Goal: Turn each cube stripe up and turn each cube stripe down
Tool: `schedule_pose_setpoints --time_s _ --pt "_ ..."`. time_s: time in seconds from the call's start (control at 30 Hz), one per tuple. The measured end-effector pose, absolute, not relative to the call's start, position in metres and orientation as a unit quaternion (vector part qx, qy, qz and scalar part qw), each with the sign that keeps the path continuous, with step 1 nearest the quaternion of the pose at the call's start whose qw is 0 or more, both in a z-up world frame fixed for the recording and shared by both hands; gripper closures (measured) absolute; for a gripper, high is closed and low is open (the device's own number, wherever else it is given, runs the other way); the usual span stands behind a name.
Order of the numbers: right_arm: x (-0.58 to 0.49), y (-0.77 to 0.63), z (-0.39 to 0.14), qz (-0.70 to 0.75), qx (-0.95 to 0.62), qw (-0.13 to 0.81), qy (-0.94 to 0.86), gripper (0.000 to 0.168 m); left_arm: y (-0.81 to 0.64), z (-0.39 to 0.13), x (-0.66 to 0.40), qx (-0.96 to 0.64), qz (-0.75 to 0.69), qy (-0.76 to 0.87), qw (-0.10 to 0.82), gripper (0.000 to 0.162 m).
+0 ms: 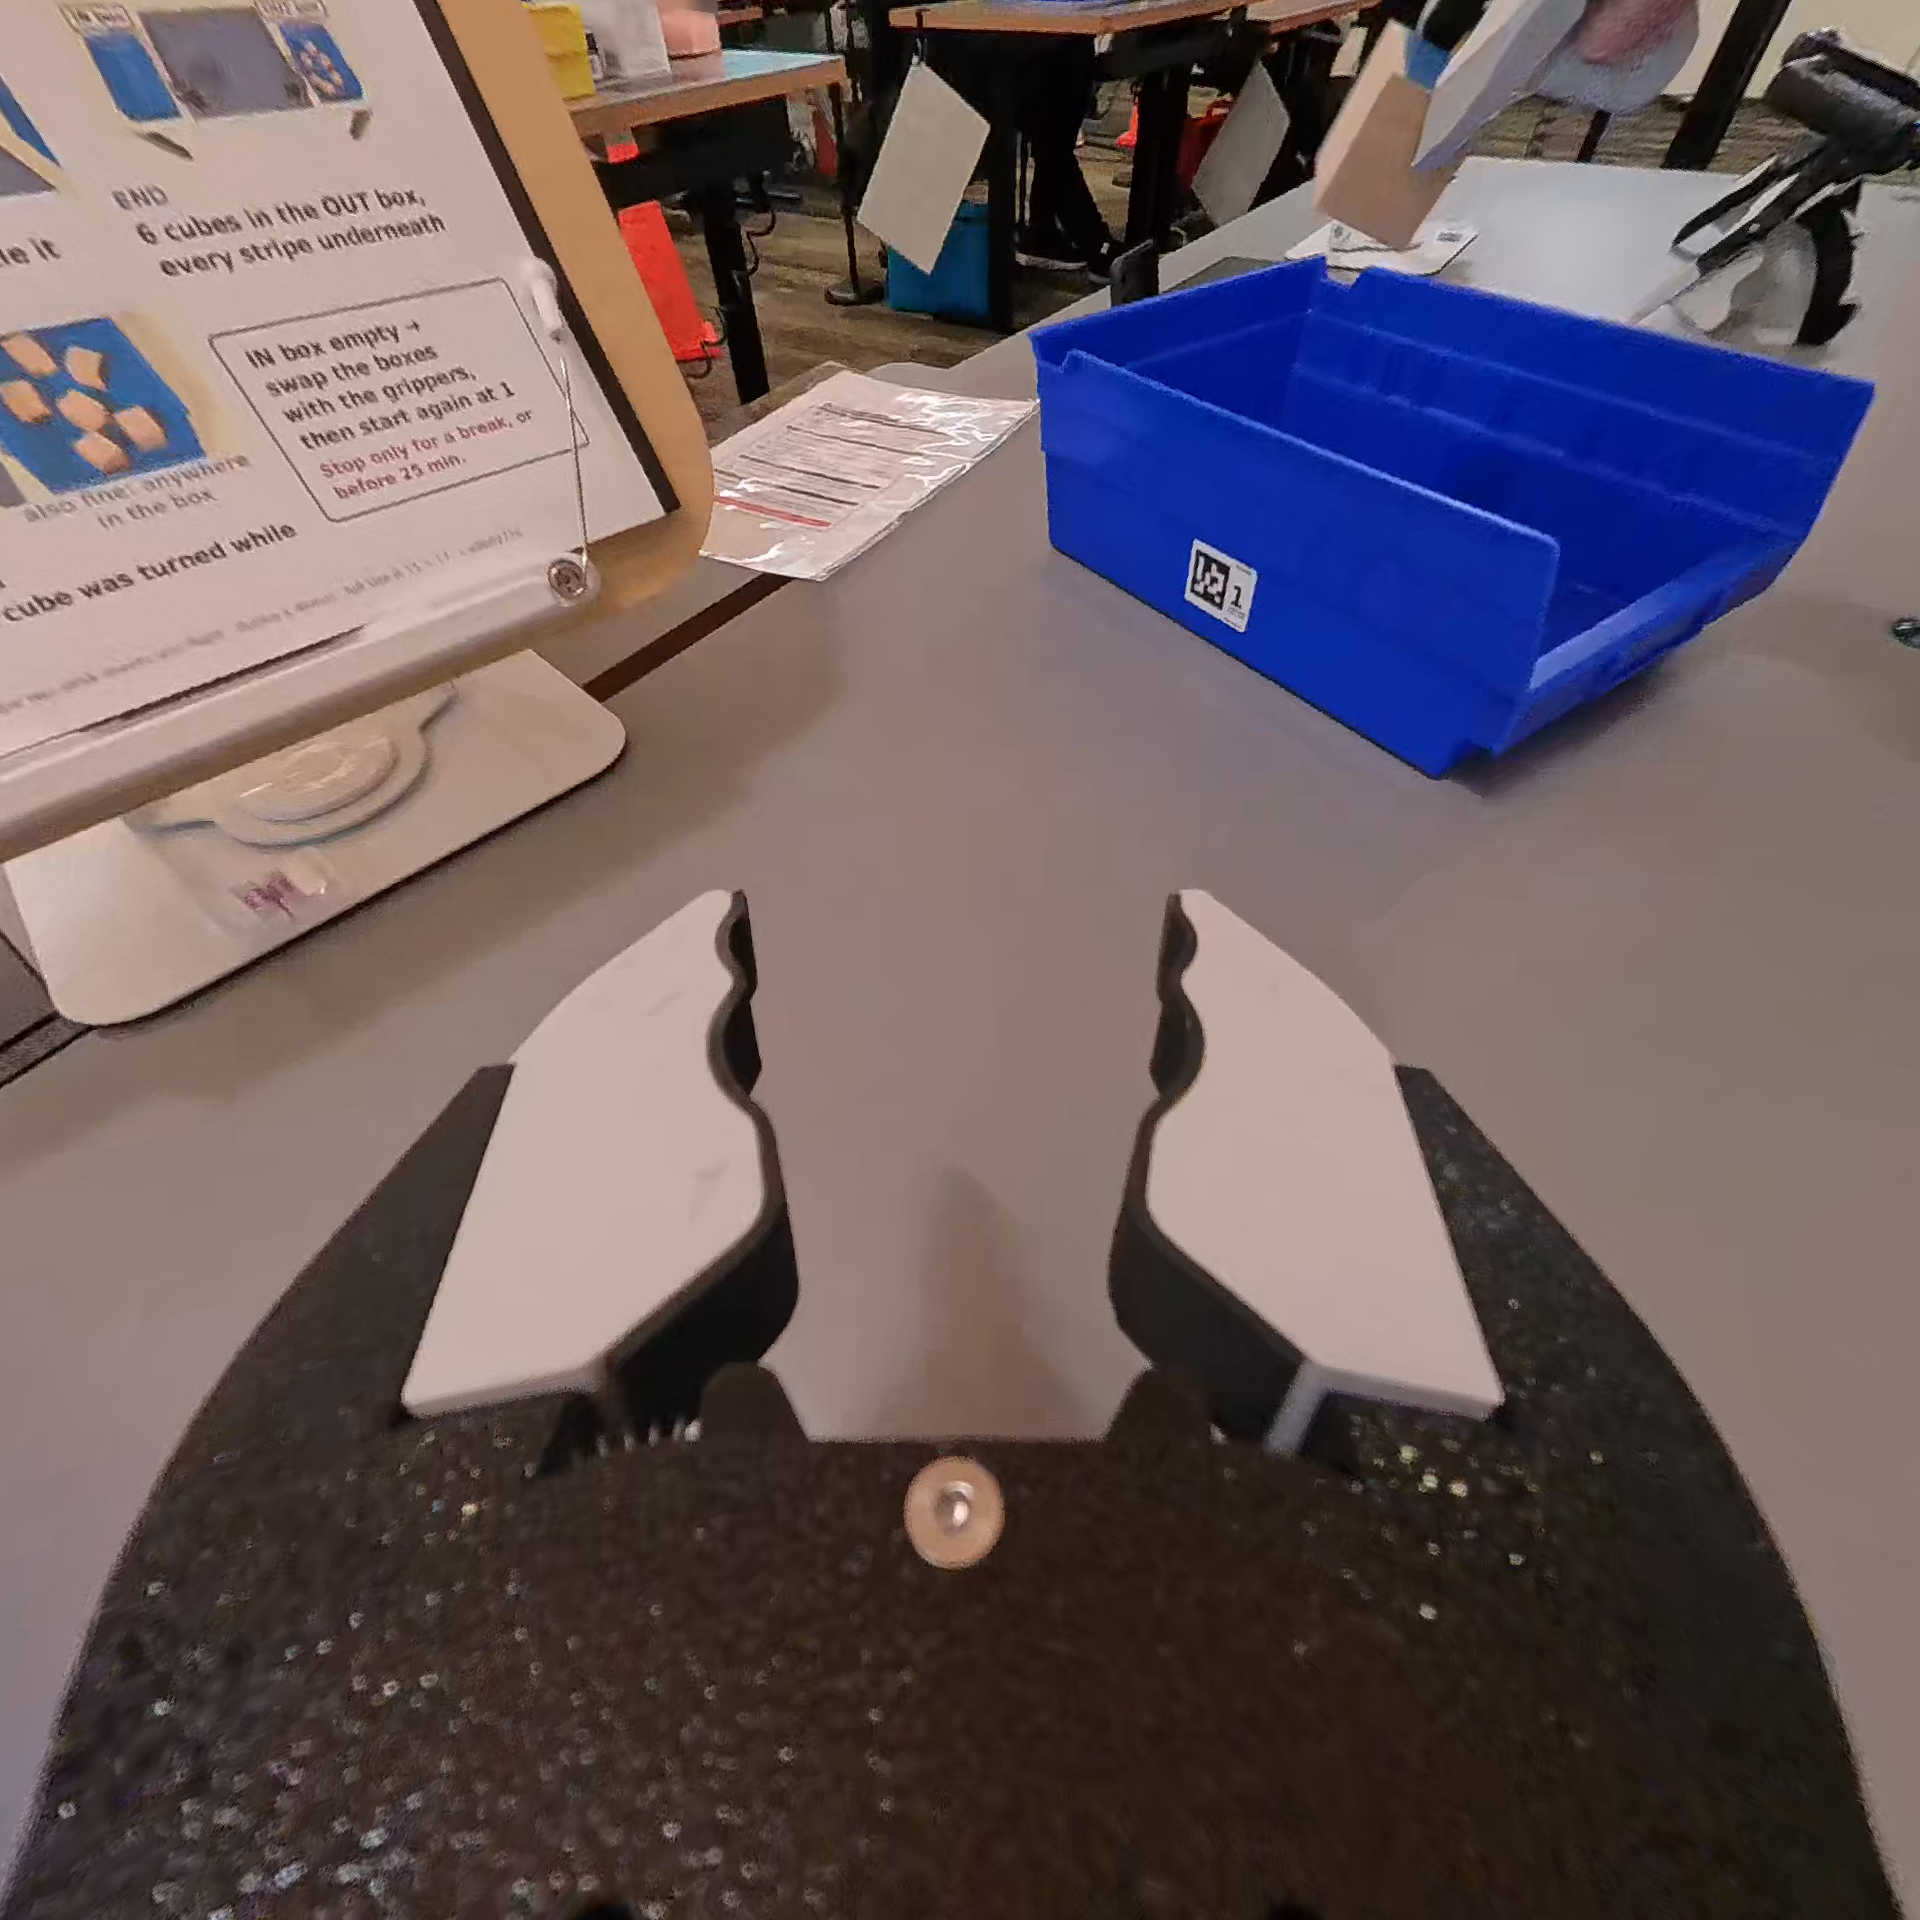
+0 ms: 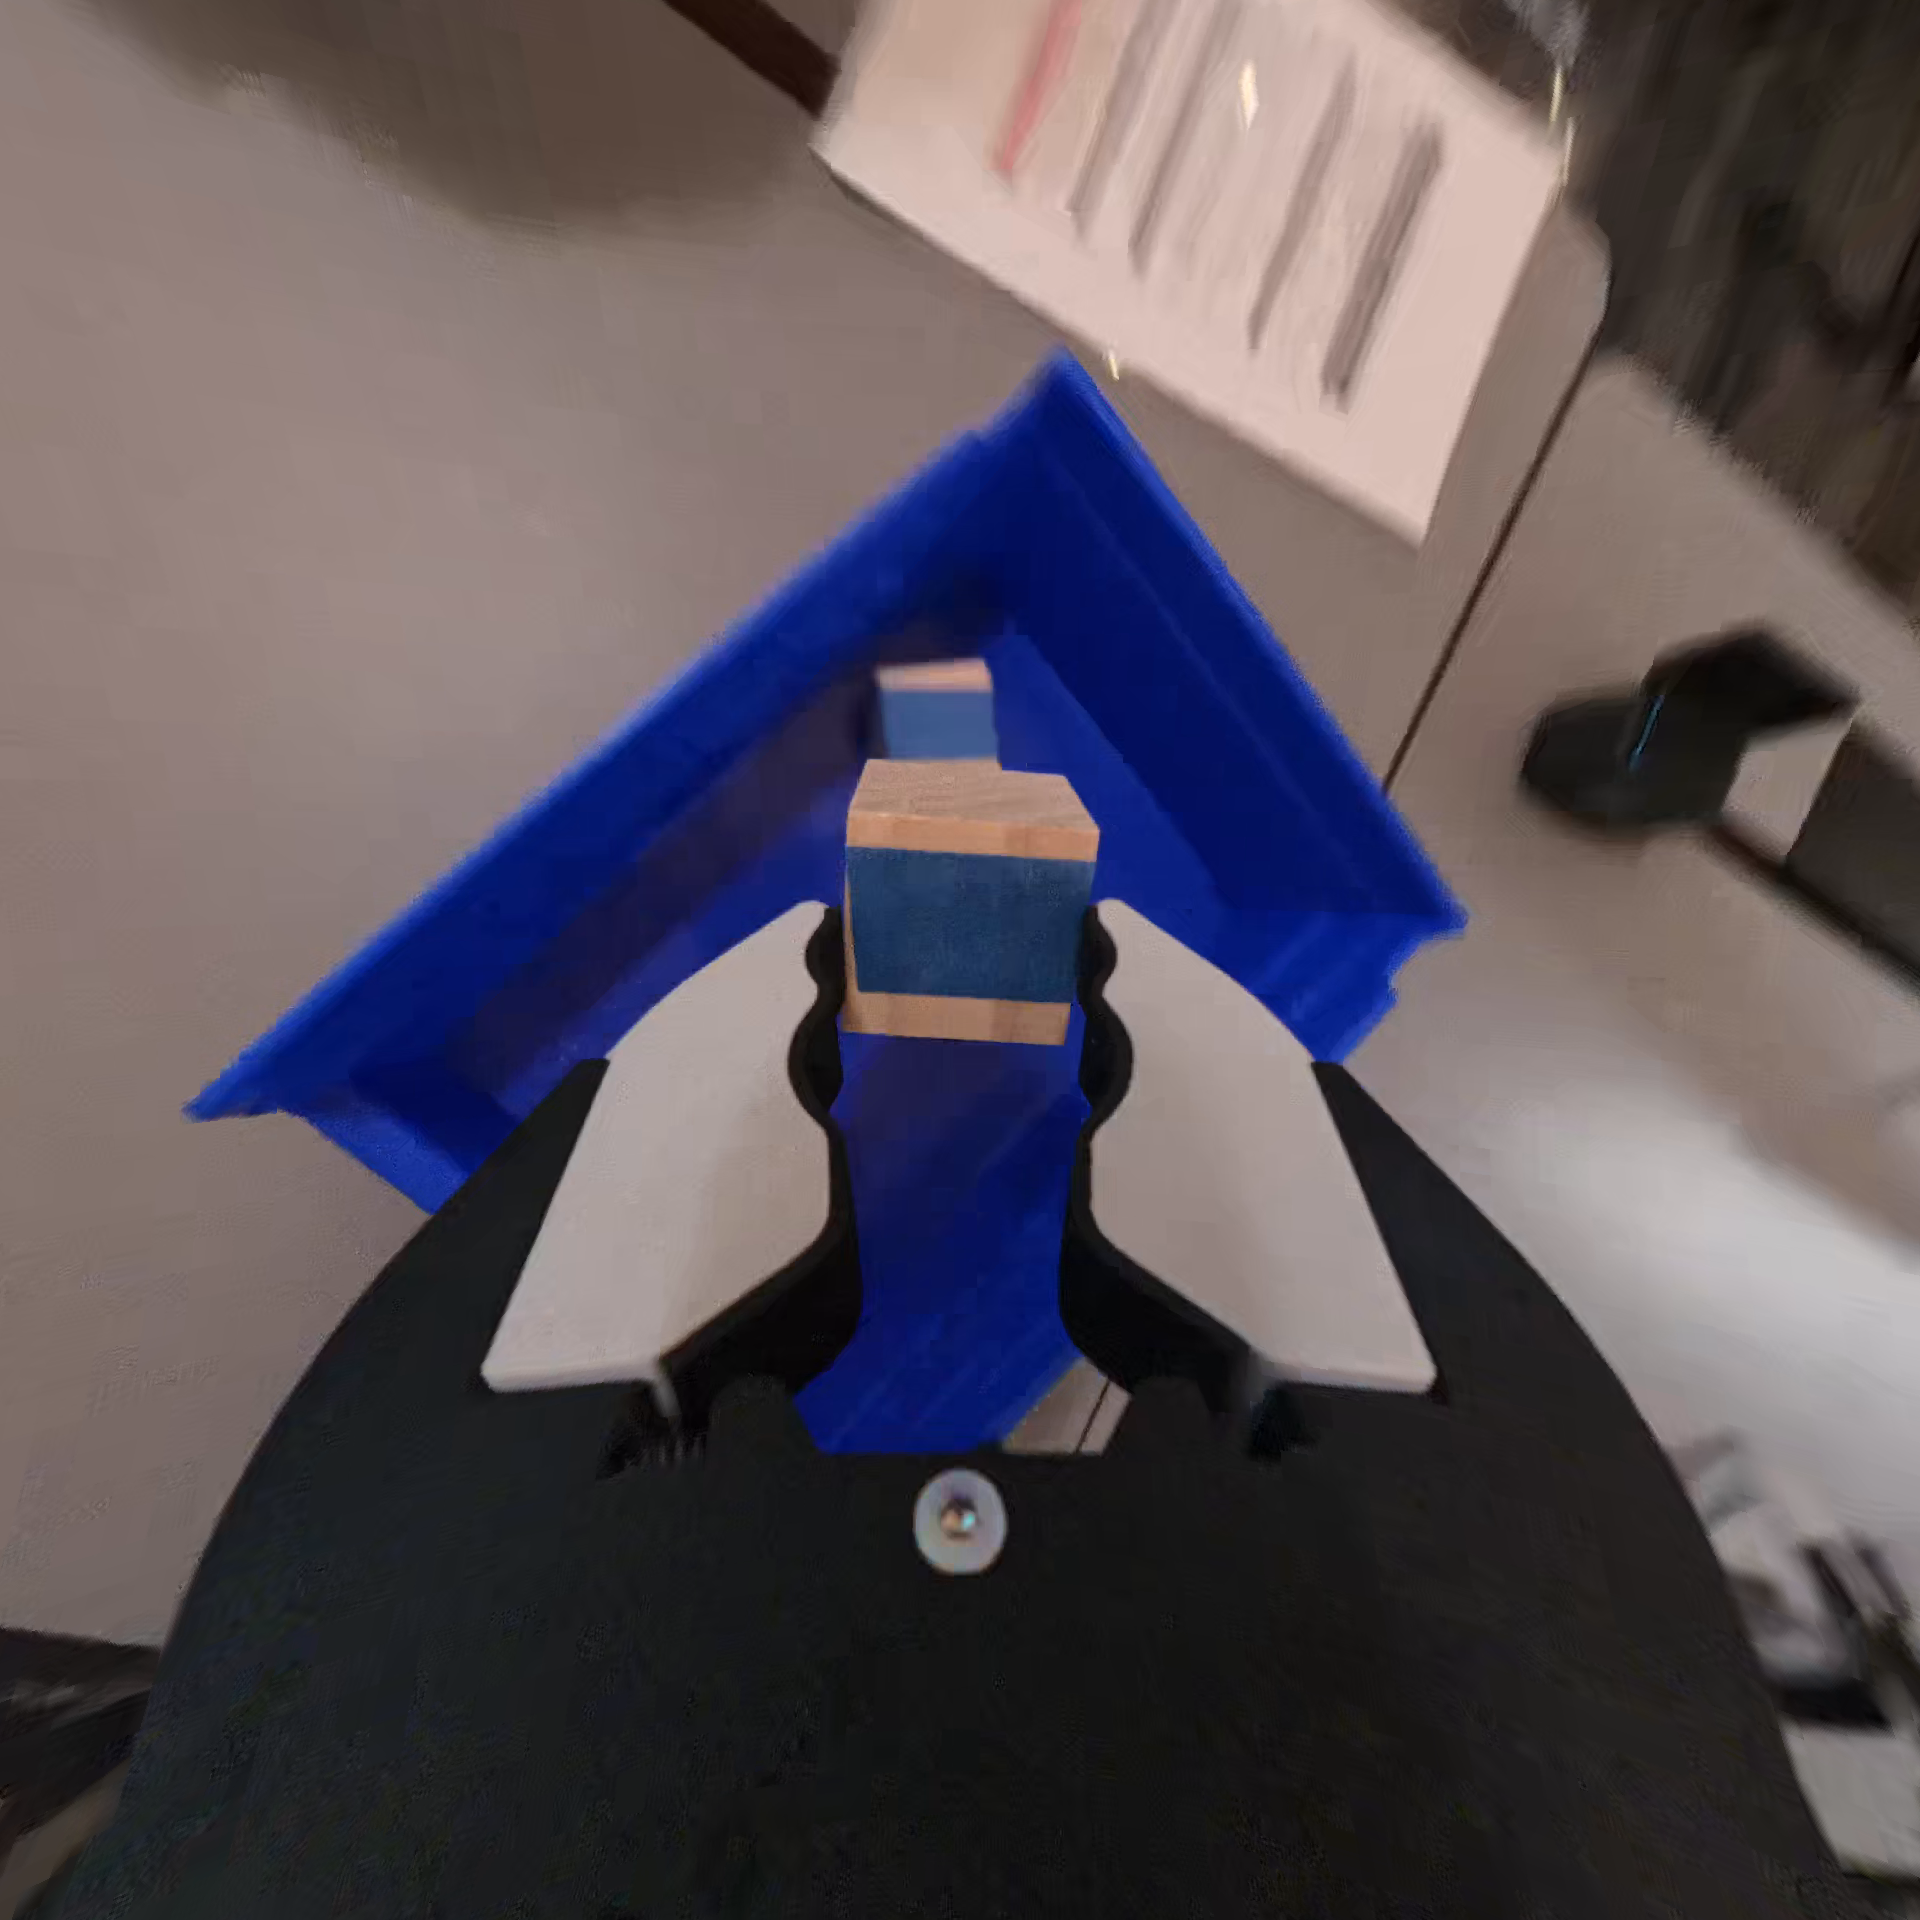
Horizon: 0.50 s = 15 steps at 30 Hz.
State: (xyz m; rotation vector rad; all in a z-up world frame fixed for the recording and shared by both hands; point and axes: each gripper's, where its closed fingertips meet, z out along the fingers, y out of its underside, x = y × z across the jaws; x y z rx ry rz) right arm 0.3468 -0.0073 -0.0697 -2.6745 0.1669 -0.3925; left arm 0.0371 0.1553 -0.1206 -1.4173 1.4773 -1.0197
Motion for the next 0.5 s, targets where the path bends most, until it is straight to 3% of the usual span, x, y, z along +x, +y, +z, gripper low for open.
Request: schedule_pose_setpoints --time_s 0.27,0.5 --pt "0.409 -0.046 -0.137 -0.101 -0.973 0.079 0.194 0.124 0.147 -0.144 0.043 -0.564 -0.388 0.599 0.415 0.093" --pt "0.432 -0.037 -0.178 -0.066 -0.951 0.088 0.29 0.124 0.151 -0.153 0.043 -0.574 -0.395 0.587 0.413 0.096"
